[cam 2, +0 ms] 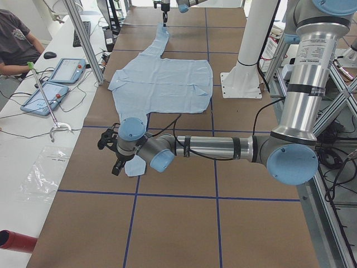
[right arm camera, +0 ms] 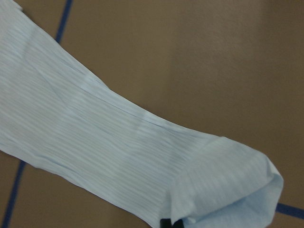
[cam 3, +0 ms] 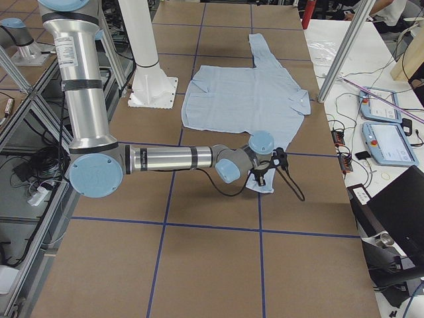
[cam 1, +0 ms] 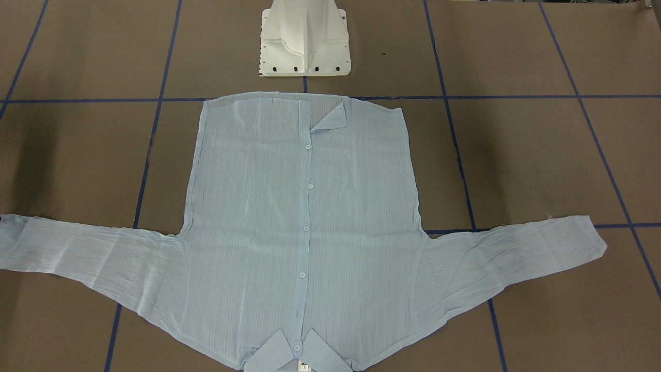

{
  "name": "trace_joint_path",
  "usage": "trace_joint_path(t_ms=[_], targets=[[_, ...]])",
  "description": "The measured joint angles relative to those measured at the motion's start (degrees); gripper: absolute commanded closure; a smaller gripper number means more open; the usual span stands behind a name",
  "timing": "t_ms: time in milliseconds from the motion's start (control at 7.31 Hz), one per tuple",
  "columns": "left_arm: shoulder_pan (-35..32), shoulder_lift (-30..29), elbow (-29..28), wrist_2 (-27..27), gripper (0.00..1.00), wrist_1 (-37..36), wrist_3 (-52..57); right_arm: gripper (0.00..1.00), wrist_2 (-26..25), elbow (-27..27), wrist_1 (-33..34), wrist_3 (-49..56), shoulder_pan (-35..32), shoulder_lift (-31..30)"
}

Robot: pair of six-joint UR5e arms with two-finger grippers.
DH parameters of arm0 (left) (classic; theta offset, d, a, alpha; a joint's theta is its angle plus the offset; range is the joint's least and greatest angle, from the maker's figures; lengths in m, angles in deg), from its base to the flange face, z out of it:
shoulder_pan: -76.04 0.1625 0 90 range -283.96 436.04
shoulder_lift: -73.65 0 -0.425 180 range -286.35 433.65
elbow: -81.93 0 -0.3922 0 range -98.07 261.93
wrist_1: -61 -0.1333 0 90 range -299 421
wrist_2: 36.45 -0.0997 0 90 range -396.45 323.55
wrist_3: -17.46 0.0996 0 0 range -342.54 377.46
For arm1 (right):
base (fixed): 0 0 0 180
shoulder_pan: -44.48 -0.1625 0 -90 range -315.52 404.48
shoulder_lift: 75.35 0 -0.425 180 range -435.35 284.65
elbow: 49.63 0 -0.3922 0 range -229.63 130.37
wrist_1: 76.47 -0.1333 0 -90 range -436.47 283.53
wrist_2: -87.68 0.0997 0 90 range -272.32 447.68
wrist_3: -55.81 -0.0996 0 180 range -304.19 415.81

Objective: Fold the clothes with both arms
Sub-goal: 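Lift the cuff with the right gripper and carry it toward the collar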

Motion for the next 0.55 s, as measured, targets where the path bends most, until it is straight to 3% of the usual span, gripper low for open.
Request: trace_joint_path(t_ms=[274,547], targets=[[0.0,0.0,-0.1,0.0,0.01,0.0,0.0,1.0,3.8,-3.6,0.3,-11.6,1.0,7.6],[0.0,0.0,-0.1,0.0,0.01,0.0,-0.2,1.0,5.2,-1.9,4.6,-23.4,5.2,21.1]])
